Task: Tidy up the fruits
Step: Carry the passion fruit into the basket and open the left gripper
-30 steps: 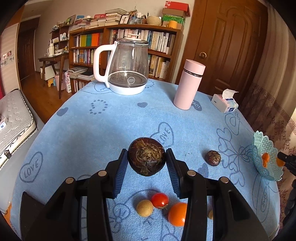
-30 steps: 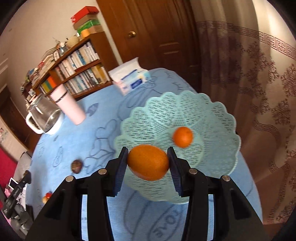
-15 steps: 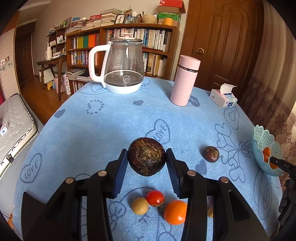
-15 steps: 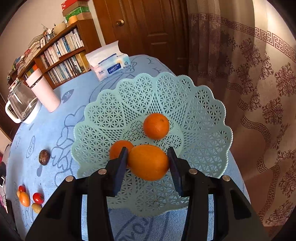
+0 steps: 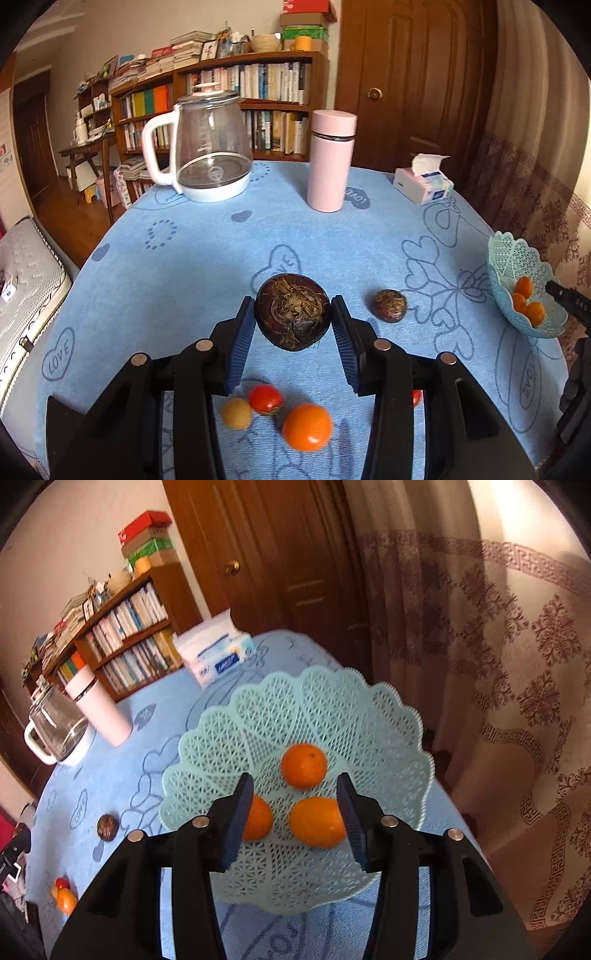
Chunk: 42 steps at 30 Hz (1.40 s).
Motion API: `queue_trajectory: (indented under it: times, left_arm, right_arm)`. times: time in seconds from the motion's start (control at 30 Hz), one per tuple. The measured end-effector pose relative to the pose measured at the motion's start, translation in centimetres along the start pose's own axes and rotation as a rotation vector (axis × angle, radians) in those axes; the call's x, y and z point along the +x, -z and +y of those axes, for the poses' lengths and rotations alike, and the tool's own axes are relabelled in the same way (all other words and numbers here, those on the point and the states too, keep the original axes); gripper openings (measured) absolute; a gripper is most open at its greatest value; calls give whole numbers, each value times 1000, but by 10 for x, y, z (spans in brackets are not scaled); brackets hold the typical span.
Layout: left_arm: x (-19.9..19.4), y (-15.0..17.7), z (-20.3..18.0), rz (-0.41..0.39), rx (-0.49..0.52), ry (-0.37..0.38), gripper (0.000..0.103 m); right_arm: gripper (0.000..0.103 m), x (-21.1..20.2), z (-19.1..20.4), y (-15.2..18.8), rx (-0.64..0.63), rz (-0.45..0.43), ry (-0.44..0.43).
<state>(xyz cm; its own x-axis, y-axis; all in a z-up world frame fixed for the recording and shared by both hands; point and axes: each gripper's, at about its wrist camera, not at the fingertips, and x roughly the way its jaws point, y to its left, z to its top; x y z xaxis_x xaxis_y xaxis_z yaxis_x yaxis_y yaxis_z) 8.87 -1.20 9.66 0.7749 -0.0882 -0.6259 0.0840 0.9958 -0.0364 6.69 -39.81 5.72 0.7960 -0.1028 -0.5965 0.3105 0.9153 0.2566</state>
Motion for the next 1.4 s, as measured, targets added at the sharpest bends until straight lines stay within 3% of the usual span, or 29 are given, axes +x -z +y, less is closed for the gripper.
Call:
queue_trajectory:
  times: [0.17, 0.4, 0.9, 1.33, 1.4]
  left_arm:
    - [1, -4, -31, 5, 54, 59, 43]
    - [12, -8, -66, 58, 81, 177, 43]
    - [42, -21, -185, 47, 280, 306, 43]
    - [80, -22, -238, 79, 337, 381, 43]
    - [82, -22, -240, 78, 338, 381, 50]
  right_arm:
    - [56, -13, -5, 1, -1, -136, 64]
    - [57, -25, -13, 0, 12, -230, 85]
    - [61, -24, -30, 3, 106, -238, 97]
    - [65, -22, -34, 4, 124, -236, 89]
    - [65, -22, -33, 5, 119, -236, 86]
